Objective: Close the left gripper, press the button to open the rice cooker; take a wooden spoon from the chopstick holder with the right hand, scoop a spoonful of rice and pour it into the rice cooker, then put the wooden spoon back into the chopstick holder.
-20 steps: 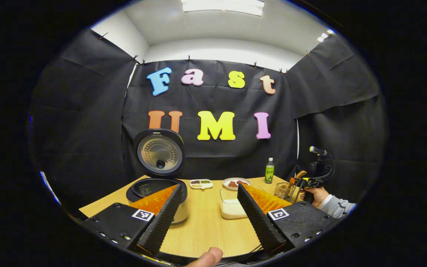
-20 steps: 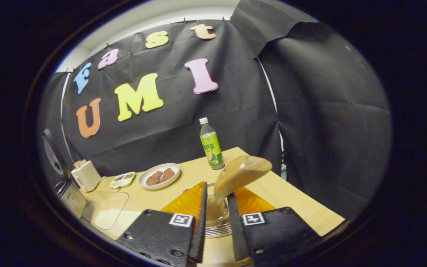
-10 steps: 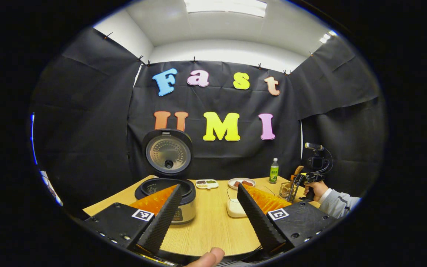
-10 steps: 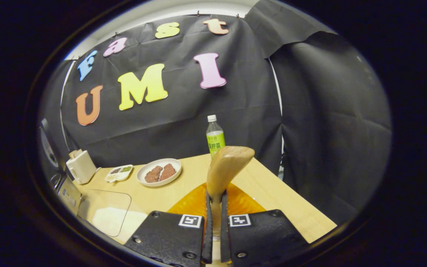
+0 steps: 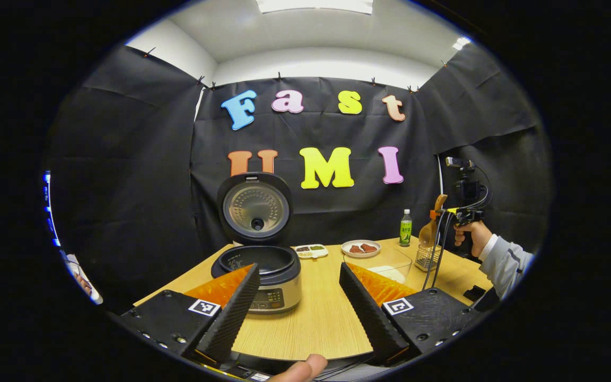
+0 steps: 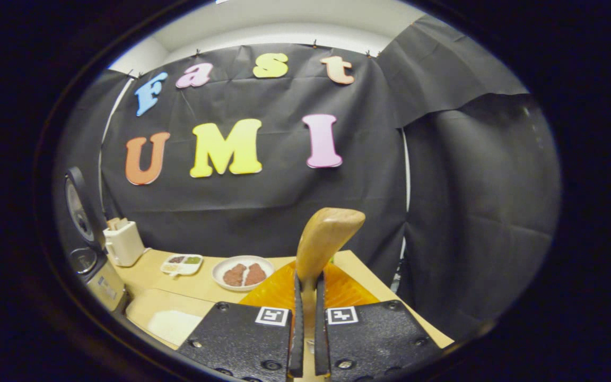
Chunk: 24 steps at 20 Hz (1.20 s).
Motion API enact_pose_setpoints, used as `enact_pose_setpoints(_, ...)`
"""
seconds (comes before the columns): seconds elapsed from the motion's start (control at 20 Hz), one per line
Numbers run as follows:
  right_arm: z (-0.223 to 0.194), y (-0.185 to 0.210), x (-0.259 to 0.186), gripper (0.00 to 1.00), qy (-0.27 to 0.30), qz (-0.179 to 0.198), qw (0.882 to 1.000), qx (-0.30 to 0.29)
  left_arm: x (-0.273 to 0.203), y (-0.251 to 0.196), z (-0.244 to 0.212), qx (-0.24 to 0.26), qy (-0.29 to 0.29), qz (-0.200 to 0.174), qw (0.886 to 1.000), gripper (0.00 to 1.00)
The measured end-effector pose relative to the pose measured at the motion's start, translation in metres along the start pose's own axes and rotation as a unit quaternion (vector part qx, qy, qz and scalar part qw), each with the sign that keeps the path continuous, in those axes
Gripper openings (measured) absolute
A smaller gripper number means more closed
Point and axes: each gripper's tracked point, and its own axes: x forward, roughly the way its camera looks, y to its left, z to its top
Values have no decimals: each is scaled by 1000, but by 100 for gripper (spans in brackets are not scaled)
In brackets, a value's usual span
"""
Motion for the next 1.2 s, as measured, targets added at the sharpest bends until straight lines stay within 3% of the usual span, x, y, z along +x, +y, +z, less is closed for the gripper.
enact_pose_setpoints(0.3, 8, 46, -10, 13, 9, 14, 1000, -9, -7, 22, -1, -6, 0, 11, 1000, 96)
enact_pose_setpoints(0.55, 15, 111, -27, 13, 0, 68, 997, -22, -8, 34, -6, -15, 1, 18, 1000, 96)
enact_pose_setpoints(0.8, -22, 166, -25, 13, 6, 104, 992, -78, -9, 42, -13, -20, 9, 23, 1000, 96)
enact_pose_setpoints(1.0, -70, 178, -9, 13, 30, 86, 985, -147, -11, 48, -14, -18, 10, 27, 999, 96)
enact_pose_setpoints(1.2, -90, 165, 7, 13, 48, 52, 984, -164, -13, 56, -12, -15, 5, 31, 999, 96)
